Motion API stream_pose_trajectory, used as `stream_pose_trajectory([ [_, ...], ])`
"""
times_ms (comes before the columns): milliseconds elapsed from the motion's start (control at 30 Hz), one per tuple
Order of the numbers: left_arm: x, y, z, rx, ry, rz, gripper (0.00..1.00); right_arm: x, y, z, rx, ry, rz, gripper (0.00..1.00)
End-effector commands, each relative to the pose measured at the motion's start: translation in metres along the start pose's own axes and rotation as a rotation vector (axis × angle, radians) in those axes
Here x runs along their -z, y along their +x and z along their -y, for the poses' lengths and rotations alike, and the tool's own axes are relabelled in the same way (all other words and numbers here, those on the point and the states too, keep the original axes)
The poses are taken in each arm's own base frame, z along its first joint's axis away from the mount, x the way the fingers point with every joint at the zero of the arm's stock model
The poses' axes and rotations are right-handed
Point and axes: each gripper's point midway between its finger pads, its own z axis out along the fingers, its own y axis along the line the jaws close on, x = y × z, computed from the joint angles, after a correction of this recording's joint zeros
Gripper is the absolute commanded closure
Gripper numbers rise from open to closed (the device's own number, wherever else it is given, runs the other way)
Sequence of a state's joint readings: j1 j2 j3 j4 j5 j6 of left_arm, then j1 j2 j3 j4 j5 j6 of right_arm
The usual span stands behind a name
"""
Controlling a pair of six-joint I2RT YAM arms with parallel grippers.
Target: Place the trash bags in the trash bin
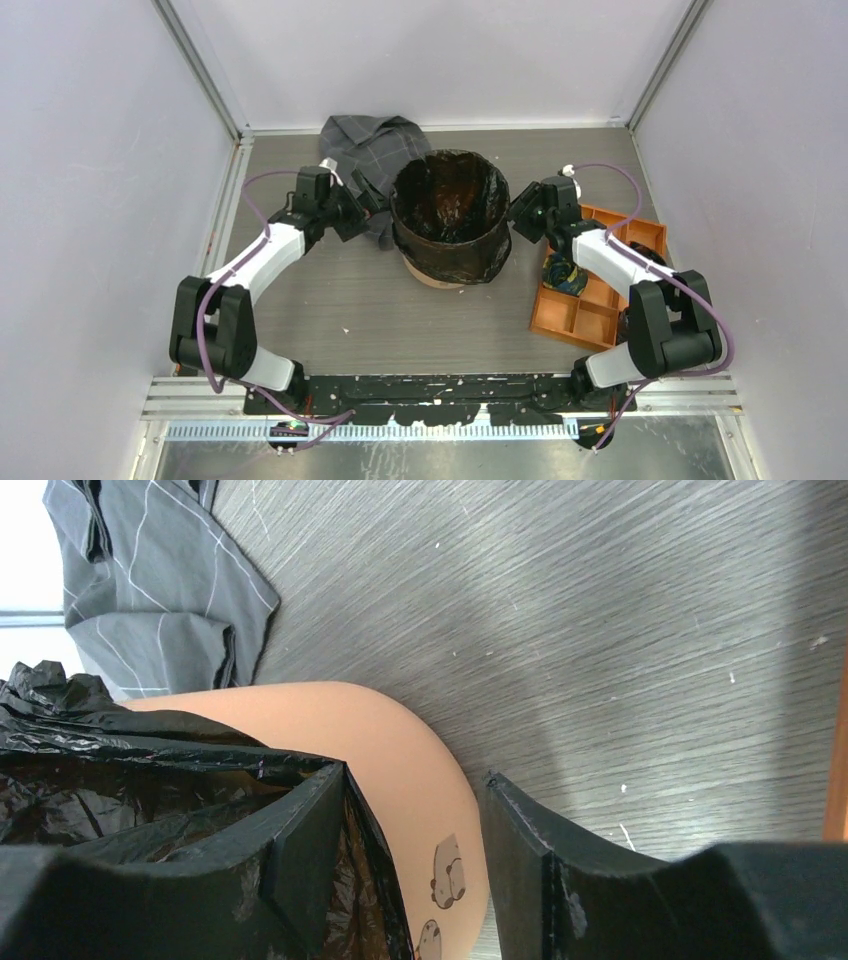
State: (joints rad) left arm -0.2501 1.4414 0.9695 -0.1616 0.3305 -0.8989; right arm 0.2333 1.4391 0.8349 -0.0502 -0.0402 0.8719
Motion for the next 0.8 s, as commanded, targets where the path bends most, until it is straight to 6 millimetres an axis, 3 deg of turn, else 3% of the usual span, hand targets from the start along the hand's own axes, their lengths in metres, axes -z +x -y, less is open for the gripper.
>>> stream_pose_trajectory([
  [0, -0.011, 0.006, 0.007, 0.001, 0.072, -0.030, 0.00, 0.003, -0.011, -0.023, -0.015, -0.093, 0.029, 0.43],
  [200, -0.016, 0.012, -0.004, -0.001, 0.056, -0.044, 0.00, 0.019, -0.015, -0.012, 0.017, -0.027, 0.048, 0.41],
  [400, -0.017, 0.015, -0.009, -0.012, 0.044, -0.048, 0.00, 0.049, -0.037, 0.010, 0.024, 0.082, 0.091, 0.20],
  [467, -0.017, 0.015, -0.010, -0.013, 0.043, -0.052, 0.00, 0.059, -0.040, 0.014, 0.018, 0.085, 0.092, 0.18],
  [633, -0.018, 0.016, -0.013, -0.011, 0.036, -0.047, 0.00, 0.093, -0.025, 0.005, 0.016, 0.001, 0.060, 0.19],
  [767, -0.015, 0.017, -0.012, -0.011, 0.043, -0.044, 0.00, 0.118, 0.007, 0.006, 0.016, -0.078, -0.015, 0.23],
])
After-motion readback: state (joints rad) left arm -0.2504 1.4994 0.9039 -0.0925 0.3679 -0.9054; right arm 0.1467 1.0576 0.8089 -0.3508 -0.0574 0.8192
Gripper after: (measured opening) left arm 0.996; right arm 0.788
